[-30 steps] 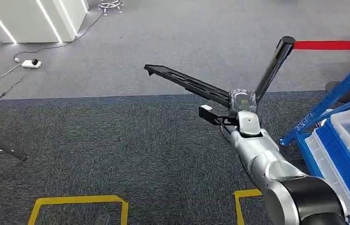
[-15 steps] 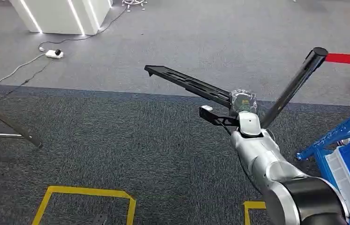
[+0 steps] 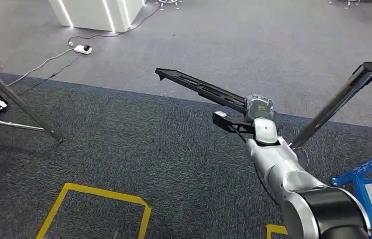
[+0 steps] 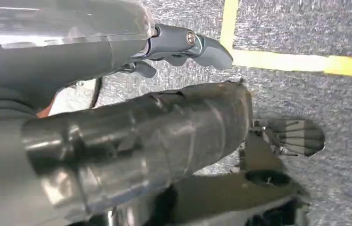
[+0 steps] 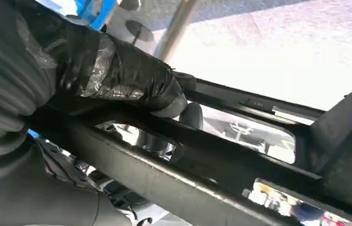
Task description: Take the parts from the cabinet and place them on the table.
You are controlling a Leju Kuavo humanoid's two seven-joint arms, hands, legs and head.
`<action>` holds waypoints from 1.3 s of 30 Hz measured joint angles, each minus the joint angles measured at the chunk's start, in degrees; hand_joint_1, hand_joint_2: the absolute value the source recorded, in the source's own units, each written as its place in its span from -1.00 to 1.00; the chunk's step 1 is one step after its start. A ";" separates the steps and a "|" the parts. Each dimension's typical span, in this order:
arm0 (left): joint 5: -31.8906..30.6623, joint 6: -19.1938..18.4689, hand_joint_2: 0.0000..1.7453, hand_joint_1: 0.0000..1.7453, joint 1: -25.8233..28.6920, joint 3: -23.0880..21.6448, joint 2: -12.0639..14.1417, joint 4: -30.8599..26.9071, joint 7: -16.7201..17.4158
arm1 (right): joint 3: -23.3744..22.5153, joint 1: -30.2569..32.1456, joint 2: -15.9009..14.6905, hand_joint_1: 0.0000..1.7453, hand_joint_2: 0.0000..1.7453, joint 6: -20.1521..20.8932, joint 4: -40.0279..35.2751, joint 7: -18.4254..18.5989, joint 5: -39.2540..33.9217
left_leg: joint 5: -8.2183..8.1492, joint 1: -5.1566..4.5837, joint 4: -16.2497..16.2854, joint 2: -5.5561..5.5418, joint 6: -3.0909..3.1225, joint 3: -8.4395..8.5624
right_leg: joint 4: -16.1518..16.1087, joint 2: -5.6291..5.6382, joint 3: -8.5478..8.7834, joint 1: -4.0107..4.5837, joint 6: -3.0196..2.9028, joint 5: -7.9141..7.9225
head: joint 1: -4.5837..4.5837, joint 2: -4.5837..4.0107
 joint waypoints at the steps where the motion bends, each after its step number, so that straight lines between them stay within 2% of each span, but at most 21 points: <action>1: 0.00 0.00 -1.00 -1.00 0.07 0.00 0.02 0.00 0.02 | 0.00 0.01 0.02 1.00 1.00 -0.09 0.00 0.00 0.00 | -0.04 -0.11 -0.03 -0.38 0.16 -0.14 | -0.03 -0.48 0.11 0.08 0.18 -0.06 | -0.05 0.00; 3: 0.00 0.11 -1.00 -1.00 0.16 0.02 0.06 0.00 0.04 | 0.00 0.01 0.09 1.00 1.00 -0.18 0.00 0.00 0.00 | 0.03 -0.36 -0.12 -1.13 0.73 -0.17 | -0.29 -1.17 0.37 0.01 0.73 -0.07 | -0.07 0.00; 8: 0.00 0.15 -1.00 -1.00 0.16 0.02 0.09 0.00 0.04 | 0.00 -0.01 0.09 1.00 1.00 -0.22 -0.07 0.00 0.00 | 0.28 -0.07 -0.67 -1.48 1.14 0.26 | -0.16 -1.39 0.52 -0.05 1.18 -0.36 | -0.04 0.00; 10: -0.02 0.15 -1.00 -1.00 0.22 0.00 0.11 0.00 0.04 | 0.00 0.03 -0.09 1.00 1.00 -0.26 -0.15 0.11 0.00 | 0.52 0.12 -1.13 -1.91 1.54 0.69 | 1.76 1.02 -0.27 -0.44 1.36 -1.89 | 0.04 0.00; 11: -0.04 0.09 -1.00 -1.00 0.03 0.00 0.09 0.00 0.04 | 0.00 0.26 -0.44 1.00 1.00 -0.50 -0.09 0.18 0.00 | 0.40 -0.05 -1.03 -3.08 2.21 0.65 | 15.36 3.31 -7.06 -0.40 1.44 -7.95 | 0.04 0.00; 12: -0.04 0.09 -1.00 -1.00 0.06 0.00 0.09 0.00 0.06 | 0.00 0.54 -0.54 1.00 1.00 -0.55 -0.05 0.17 0.00 | 0.38 -0.08 -0.90 -3.79 2.22 0.65 | 18.18 3.41 -8.69 -0.39 1.45 -8.11 | 0.04 0.00; 14: -0.07 0.09 -1.00 -1.00 0.17 0.00 0.09 0.00 0.06 | 0.00 0.78 -0.83 1.00 1.00 -0.59 0.04 0.26 0.00 | 0.31 -0.05 -0.70 -5.07 2.20 0.71 | 13.68 3.48 -6.99 -0.42 1.20 -4.14 | 0.04 0.00; 16: -0.09 0.09 -1.00 -1.00 0.16 0.00 0.07 0.00 0.07 | 0.00 0.69 -1.14 1.00 1.00 -0.68 0.02 0.33 0.00 | 0.12 -0.01 -0.25 -6.14 1.92 0.73 | 3.38 4.81 -2.28 -0.45 0.77 1.13 | 0.06 0.00; 17: -0.11 0.09 -1.00 -1.00 0.21 0.00 -0.02 0.00 0.05 | 0.00 0.63 -1.47 1.00 1.00 -0.87 0.02 0.35 0.00 | -0.04 -0.22 -0.01 -6.65 1.58 0.37 | 1.36 6.69 -1.18 -0.43 0.51 0.27 | 0.04 0.00; 21: -0.20 0.17 -1.00 -1.00 0.22 0.00 -0.02 0.00 0.13 | -0.02 0.66 -1.57 1.00 1.00 -1.16 0.00 0.35 0.00 | 0.41 0.09 -0.23 -8.16 0.27 -0.21 | 0.34 5.26 -0.85 -0.34 -0.15 0.61 | 0.04 0.00; 22: -0.20 0.22 -1.00 -1.00 0.31 0.00 0.04 0.00 0.13 | -0.02 0.63 -1.55 1.00 1.00 -1.18 -0.04 0.35 0.00 | 0.00 0.14 0.17 -7.71 0.24 -0.47 | -0.17 4.68 -0.50 -0.86 -0.53 0.87 | 0.02 0.00; 23: -0.20 0.26 -1.00 -1.00 0.35 -0.02 0.02 0.00 0.13 | -0.02 0.57 -1.77 1.00 1.00 -1.18 -0.04 0.39 0.00 | -1.19 -0.16 1.84 -5.53 -0.08 -0.98 | -0.41 4.33 -0.27 -0.78 -0.85 0.87 | -0.02 0.00; 25: -0.20 0.26 -1.00 -1.00 0.28 0.00 0.02 0.00 0.13 | -0.02 0.50 -2.01 1.00 1.00 -1.25 -0.13 0.50 -0.02 | -5.62 0.25 10.48 -3.06 -0.61 -5.00 | -0.40 3.40 -0.21 -0.49 -1.22 0.78 | -0.29 0.00; 27: -0.20 0.24 -1.00 -1.00 0.31 0.00 0.02 0.00 0.04 | -0.20 0.50 -2.18 1.00 1.00 -1.29 -0.13 0.57 -0.07 | -7.90 0.52 17.78 -2.66 -0.92 -8.67 | -0.38 2.53 -0.21 -0.36 -1.28 0.70 | -0.31 0.00; 28: -0.20 0.24 -1.00 -1.00 0.36 0.00 0.02 0.00 0.04 | -0.33 0.50 -2.23 1.00 1.00 -1.27 -0.13 0.72 -0.07 | -7.24 0.58 17.84 -2.65 -0.96 -8.83 | -0.37 2.11 -0.18 -0.34 -1.27 0.66 | -0.28 0.00; 29: -0.20 0.24 -1.00 -1.00 0.40 0.00 0.02 0.00 0.04 | -0.39 0.50 -2.30 1.00 1.00 -1.23 -0.13 0.85 -0.04 | -5.44 0.60 15.26 -2.59 -0.95 -7.61 | -0.36 1.66 -0.13 -0.33 -1.16 0.59 | -0.31 0.00; 31: -0.20 0.24 -1.00 -1.00 0.36 0.00 0.02 0.00 0.04 | -0.44 0.40 -2.51 1.00 1.00 -1.20 -0.15 1.07 -0.04 | -0.41 0.55 4.75 -1.68 -0.61 -2.06 | -0.34 0.81 0.17 -0.33 -0.84 0.37 | -0.31 0.00; 32: -0.20 0.24 -1.00 -1.00 0.30 0.00 0.02 0.00 0.04 | -0.48 0.31 -2.62 1.00 1.00 -1.18 -0.17 1.09 -0.04 | -0.07 0.24 0.28 0.42 -0.29 -0.05 | -0.34 0.40 0.28 -0.27 -0.62 0.22 | -0.26 0.00; 33: -0.20 0.24 -1.00 -1.00 0.15 0.00 0.02 0.00 0.02 | -0.66 0.09 -2.89 1.00 1.00 -1.20 -0.17 1.09 -0.04 | -0.37 -0.47 -0.42 0.51 0.17 0.57 | -0.20 0.16 0.09 0.16 -0.34 0.09 | -0.31 0.00; 37: -0.20 0.17 -1.00 -1.00 0.29 0.00 0.11 0.00 0.00 | -1.03 -0.22 -3.37 1.00 1.00 -1.18 -0.20 1.18 -0.04 | 0.02 -0.45 -0.93 -1.52 1.47 0.63 | -0.47 -1.43 0.63 0.03 1.00 -0.24 | -0.24 0.00; 39: -0.20 0.17 -1.00 -1.00 0.28 0.00 0.11 0.00 -0.09 | -1.38 -0.35 -4.00 1.00 1.00 -1.16 -0.26 1.20 -0.04 | 0.23 -0.14 -1.33 -2.17 2.12 1.01 | 3.26 1.86 -1.14 -0.39 1.24 -2.84 | -0.18 0.00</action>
